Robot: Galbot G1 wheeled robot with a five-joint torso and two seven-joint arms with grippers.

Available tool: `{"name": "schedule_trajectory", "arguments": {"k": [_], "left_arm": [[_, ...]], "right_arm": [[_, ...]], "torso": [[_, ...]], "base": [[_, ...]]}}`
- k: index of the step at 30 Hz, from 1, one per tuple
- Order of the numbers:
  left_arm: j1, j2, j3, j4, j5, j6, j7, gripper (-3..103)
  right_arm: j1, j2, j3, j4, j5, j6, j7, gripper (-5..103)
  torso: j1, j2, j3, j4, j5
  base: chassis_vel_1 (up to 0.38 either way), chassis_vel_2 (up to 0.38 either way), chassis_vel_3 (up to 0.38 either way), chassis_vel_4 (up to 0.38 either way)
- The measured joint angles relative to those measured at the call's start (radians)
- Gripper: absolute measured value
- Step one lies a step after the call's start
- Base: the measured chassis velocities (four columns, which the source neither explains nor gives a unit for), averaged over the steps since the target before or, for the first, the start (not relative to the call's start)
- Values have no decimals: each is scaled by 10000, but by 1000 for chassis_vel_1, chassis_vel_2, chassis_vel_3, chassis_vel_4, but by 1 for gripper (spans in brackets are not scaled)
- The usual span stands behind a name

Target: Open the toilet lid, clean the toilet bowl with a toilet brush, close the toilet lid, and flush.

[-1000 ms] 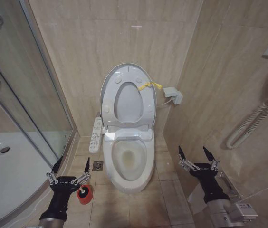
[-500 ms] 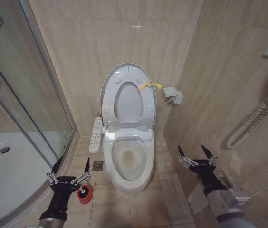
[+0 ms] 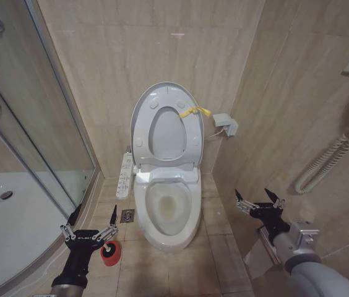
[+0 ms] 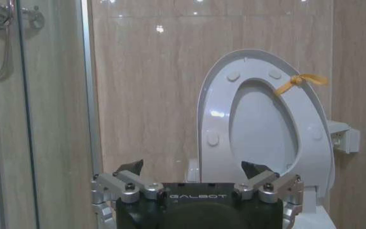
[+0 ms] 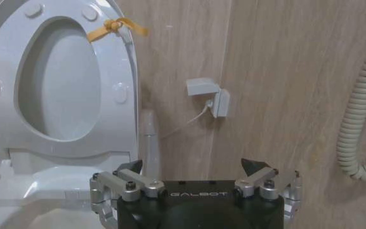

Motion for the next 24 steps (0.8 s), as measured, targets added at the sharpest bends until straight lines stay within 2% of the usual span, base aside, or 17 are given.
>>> {"name": "schedule_trajectory", "arguments": {"k": [5,8,9,11,24], "left_arm": [[0,0,0,0,0,0,0,100],[0,0,0,0,0,0,0,100],[0,0,0,0,0,0,0,100],[0,0,0,0,0,0,0,100],[-1,0,0,0,0,0,0,100]], "right_arm": [[210,-52,-67,-215,324,342,84,100],[845,-227,-387,-1046,1369,1790,371,100],[845,-227,-387,-1046,1369,1790,371,100],[1089,-429,-520,-1562,1619,2227,401,100],[2598,-1077,-775,-3273,1772,2236,459,100]], "torso": [[0,0,0,-3,-2],[-1,0,0,2,0],[-1,0,0,2,0],[-1,0,0,4,-2],[-1,-1,1,1,0]], "base": [[0,0,0,0],[0,0,0,0],[0,0,0,0],[0,0,0,0],[0,0,0,0]]}}
